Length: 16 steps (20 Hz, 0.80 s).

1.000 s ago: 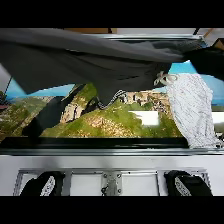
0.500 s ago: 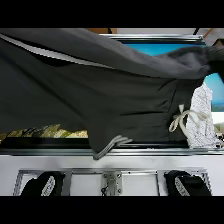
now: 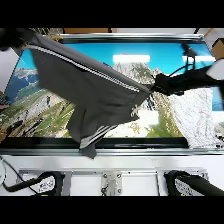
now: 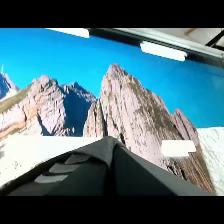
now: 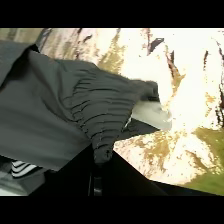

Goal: Fold the clothes and pants, and hang the long-sleeved shirts on hangers.

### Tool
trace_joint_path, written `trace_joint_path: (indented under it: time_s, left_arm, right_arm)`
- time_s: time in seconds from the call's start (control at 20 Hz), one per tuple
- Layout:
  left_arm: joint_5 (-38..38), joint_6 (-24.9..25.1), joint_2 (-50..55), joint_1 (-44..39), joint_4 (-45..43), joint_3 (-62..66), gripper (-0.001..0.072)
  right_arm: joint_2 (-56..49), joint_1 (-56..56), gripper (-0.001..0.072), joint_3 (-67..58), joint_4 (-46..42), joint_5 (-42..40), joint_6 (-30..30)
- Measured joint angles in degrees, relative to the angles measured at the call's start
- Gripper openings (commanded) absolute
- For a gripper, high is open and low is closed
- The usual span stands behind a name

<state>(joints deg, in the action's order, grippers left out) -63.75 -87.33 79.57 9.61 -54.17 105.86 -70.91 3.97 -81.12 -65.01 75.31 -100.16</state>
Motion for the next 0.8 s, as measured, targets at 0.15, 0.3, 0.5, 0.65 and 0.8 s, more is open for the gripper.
trace_joint_path:
  time_s: [0.15, 0.3, 0.5, 0.65, 0.8]
  left_arm:
    - [-1.03, 0.2, 5.6, -2.16, -2.32, 0.0, 0.0003]
    - [-1.18, 0.33, 7.17, -3.69, -4.17, 0.0, 0.0003]
    - [1.2, 0.35, 0.42, -3.8, -4.42, 0.04, 0.0004]
    - [1.88, 0.35, -9.16, -2.73, -4.59, 0.04, 0.0003]
    - [2.34, 0.39, -20.22, -1.92, -4.59, 0.11, 0.0003]
  right_arm:
    - [-4.17, -0.35, 0.0016, 0.2, -3.34, -2.56, 0.72]
    - [-4.11, -0.48, 0.0016, 0.22, -4.9, -6.1, 1.7]
    - [1.95, -0.52, 0.0016, -1.38, -4.13, -10.88, 4.85]
    - [9.55, -0.52, 0.0016, -3.04, -0.7, -13.16, 7.19]
    - [18.1, -0.52, 0.0016, -3.72, 2.32, -14.29, 8.26]
